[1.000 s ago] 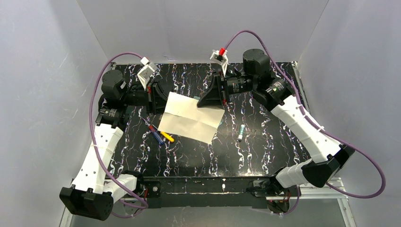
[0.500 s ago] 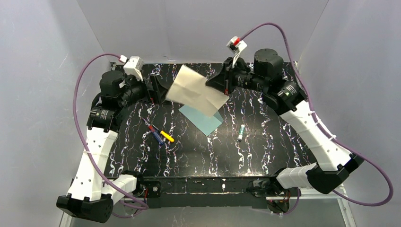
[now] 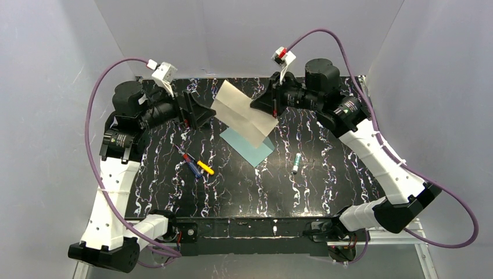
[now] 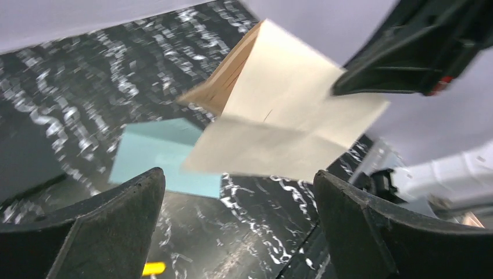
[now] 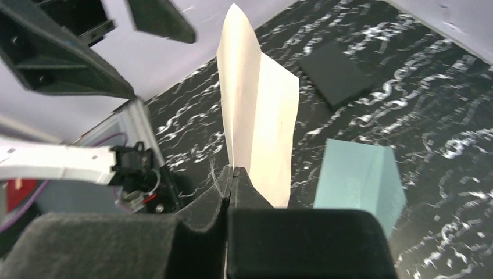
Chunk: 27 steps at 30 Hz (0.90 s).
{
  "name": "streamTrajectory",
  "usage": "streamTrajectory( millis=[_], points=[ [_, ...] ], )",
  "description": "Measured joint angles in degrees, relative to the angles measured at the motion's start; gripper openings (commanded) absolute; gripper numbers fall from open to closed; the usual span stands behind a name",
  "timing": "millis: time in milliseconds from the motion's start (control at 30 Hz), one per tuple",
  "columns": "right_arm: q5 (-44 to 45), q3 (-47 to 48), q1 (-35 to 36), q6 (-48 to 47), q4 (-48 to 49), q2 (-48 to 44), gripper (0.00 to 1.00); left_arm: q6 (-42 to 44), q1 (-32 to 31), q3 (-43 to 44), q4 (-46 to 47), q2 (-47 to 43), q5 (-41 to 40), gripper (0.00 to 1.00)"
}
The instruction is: Place the letter into the envelope and seal it
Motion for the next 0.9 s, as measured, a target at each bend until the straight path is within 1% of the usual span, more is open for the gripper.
streamTrajectory(
  millis=[167, 233, 267, 367, 433, 500, 567, 600, 667, 733, 800, 900],
  points=[
    [-11.5, -0.1, 0.0, 0.2, 0.8, 0.0, 0.01, -2.0, 0.0, -1.6, 7.7, 0.9, 13.7, 0.98],
    [-15.9, -0.4, 0.0, 0.8, 1.5, 0.0, 0.01, -2.3, 0.0, -1.7, 9.0, 2.3, 17.2, 0.98],
    [-17.9, -0.7, 0.0, 1.0, 1.8, 0.0, 0.01, -2.2, 0.0, -1.7, 9.3, 3.1, 18.4, 0.96],
    [-22.5, -0.8, 0.0, 1.9, 1.9, 0.0, 0.01, -1.7, 0.0, -1.7, 9.7, 5.2, 21.6, 0.76],
    [-24.5, -0.8, 0.0, 2.3, 2.2, 0.0, 0.01, -1.3, 0.0, -1.7, 9.8, 6.1, 24.9, 0.57],
    [-25.8, -0.8, 0.0, 3.9, 3.4, 0.0, 0.01, -1.6, 0.0, -1.8, 10.6, 6.7, 29.7, 0.42],
    [-26.9, -0.8, 0.0, 6.2, 5.6, 0.0, 0.01, -4.1, 0.0, -2.0, 13.6, 7.5, 35.7, 0.3],
    [-27.2, -0.7, 0.0, 7.1, 6.5, 0.0, 0.01, -6.5, 0.0, -2.2, 16.5, 7.9, 38.8, 0.26],
    [-27.8, -0.7, 0.0, 8.9, 8.6, 0.0, 0.01, -11.5, 0.0, -2.6, 22.6, 8.8, 44.0, 0.25],
    [-28.0, -0.7, 0.0, 10.1, 10.0, 0.1, 0.01, -14.6, 0.0, -2.6, 26.3, 9.8, 47.5, 0.24],
    [-28.0, -0.5, 0.0, 11.0, 11.0, 0.6, 0.01, -16.6, 0.0, -2.6, 28.2, 10.5, 49.5, 0.22],
    [-27.9, -0.2, -0.1, 11.5, 11.6, 1.7, 0.01, -18.5, 0.0, -2.5, 30.0, 10.8, 51.5, 0.22]
  ],
)
